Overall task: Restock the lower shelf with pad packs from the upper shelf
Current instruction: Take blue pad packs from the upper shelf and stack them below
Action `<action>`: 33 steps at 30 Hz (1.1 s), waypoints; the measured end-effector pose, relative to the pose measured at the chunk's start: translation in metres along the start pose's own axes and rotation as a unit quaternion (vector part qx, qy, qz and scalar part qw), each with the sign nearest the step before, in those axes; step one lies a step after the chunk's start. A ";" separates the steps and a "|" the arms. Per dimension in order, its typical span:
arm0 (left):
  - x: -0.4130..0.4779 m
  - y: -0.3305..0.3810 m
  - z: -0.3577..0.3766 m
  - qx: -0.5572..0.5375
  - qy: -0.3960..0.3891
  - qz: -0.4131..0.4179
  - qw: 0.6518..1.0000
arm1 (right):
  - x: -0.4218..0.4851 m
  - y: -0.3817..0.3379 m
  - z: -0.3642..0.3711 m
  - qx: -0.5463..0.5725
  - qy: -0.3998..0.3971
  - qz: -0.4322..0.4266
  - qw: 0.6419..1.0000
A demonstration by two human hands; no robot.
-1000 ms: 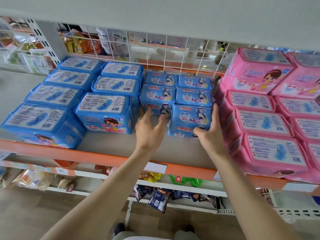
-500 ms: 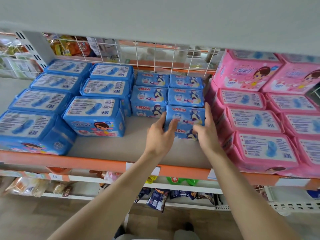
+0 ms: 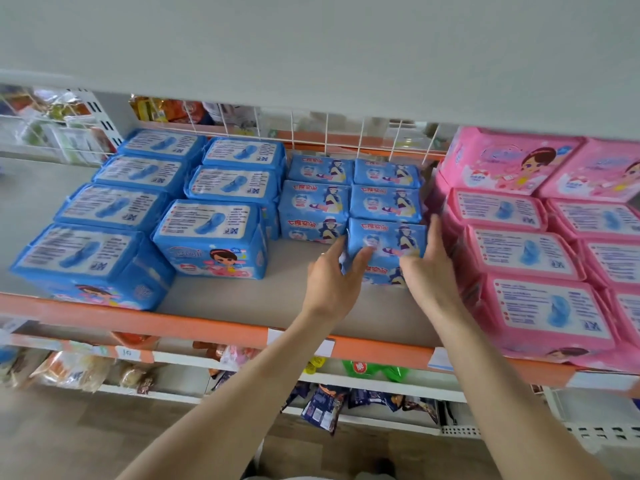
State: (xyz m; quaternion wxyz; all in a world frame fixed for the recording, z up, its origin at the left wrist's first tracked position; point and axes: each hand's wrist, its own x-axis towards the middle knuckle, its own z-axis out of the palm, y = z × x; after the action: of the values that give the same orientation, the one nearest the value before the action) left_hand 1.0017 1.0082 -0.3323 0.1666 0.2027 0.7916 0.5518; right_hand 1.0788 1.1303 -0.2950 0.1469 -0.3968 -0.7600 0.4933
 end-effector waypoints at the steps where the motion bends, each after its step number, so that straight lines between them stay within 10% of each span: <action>1: -0.005 -0.001 -0.006 0.006 0.007 0.000 1.000 | -0.009 -0.002 -0.001 -0.054 0.016 -0.003 0.998; 6: -0.059 0.002 -0.077 -0.062 0.091 0.050 0.993 | -0.078 -0.011 0.020 -0.107 0.073 -0.127 0.983; 12: -0.089 -0.056 -0.231 -0.076 0.338 0.096 0.933 | -0.118 -0.058 0.098 0.111 -0.067 -0.092 0.987; 18: -0.030 -0.121 -0.395 -0.233 0.303 -0.019 0.924 | -0.092 -0.080 0.187 0.217 -0.034 -0.030 0.975; 23: 0.007 -0.091 -0.367 -0.229 0.098 -0.136 0.959 | -0.089 -0.083 0.228 0.243 0.066 -0.041 0.967; 33: 0.008 -0.101 -0.367 -0.246 0.045 -0.116 0.961 | -0.087 -0.078 0.241 0.193 0.120 -0.082 0.970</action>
State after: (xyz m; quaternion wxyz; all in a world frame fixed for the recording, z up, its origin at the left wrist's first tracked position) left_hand 0.8017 0.6856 -0.3042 0.2382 0.0368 0.6560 0.7152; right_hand 0.9506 0.8965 -0.3259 0.3507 -0.3532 -0.6576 0.5655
